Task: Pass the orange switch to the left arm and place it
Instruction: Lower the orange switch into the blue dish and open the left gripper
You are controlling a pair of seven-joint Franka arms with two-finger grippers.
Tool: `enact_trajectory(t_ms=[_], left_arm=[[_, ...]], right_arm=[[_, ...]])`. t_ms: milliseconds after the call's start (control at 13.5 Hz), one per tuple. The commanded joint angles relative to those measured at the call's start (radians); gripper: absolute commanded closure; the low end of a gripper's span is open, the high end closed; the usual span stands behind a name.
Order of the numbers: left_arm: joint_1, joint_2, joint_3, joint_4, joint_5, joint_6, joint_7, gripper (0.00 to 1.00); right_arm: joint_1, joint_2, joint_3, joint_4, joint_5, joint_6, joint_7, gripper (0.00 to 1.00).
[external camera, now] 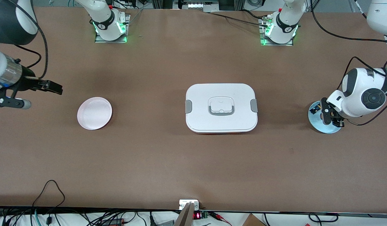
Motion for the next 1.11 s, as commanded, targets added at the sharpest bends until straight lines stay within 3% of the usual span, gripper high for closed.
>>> enact_trajectory(t_ms=[0,74,296,444,519,667,1037], left_arm=[[0.04,0.041,-0.014,-0.001,0.055,0.072,0.015,0.76],[0.053,0.053,-0.014,0.001,0.068,0.089,0.017,0.76],[0.057,0.06,-0.014,0.001,0.076,0.092,0.015,0.75],[0.057,0.073,-0.014,0.001,0.076,0.097,0.015,0.7],[0.066,0.08,-0.014,0.001,0.076,0.107,0.015,0.58],[0.1,0.087,-0.02,0.001,0.078,0.118,0.02,0.0],[0.099,0.051,-0.051,0.005,0.078,0.085,0.066,0.0]], right_arm=[[0.059,-0.019,-0.059,-0.003,0.008,0.026,-0.079,0.0],[0.059,-0.033,-0.06,-0.018,0.005,0.027,-0.084,0.0],[0.079,-0.181,-0.045,-0.23,-0.048,0.142,-0.091,0.0],[0.079,-0.179,-0.043,-0.213,-0.046,0.098,-0.134,0.0],[0.078,-0.179,-0.043,-0.207,-0.045,0.086,-0.168,0.0],[0.073,-0.179,-0.051,-0.193,-0.031,0.064,-0.182,0.0],[0.066,-0.156,-0.054,-0.137,-0.003,0.073,-0.17,0.0]])
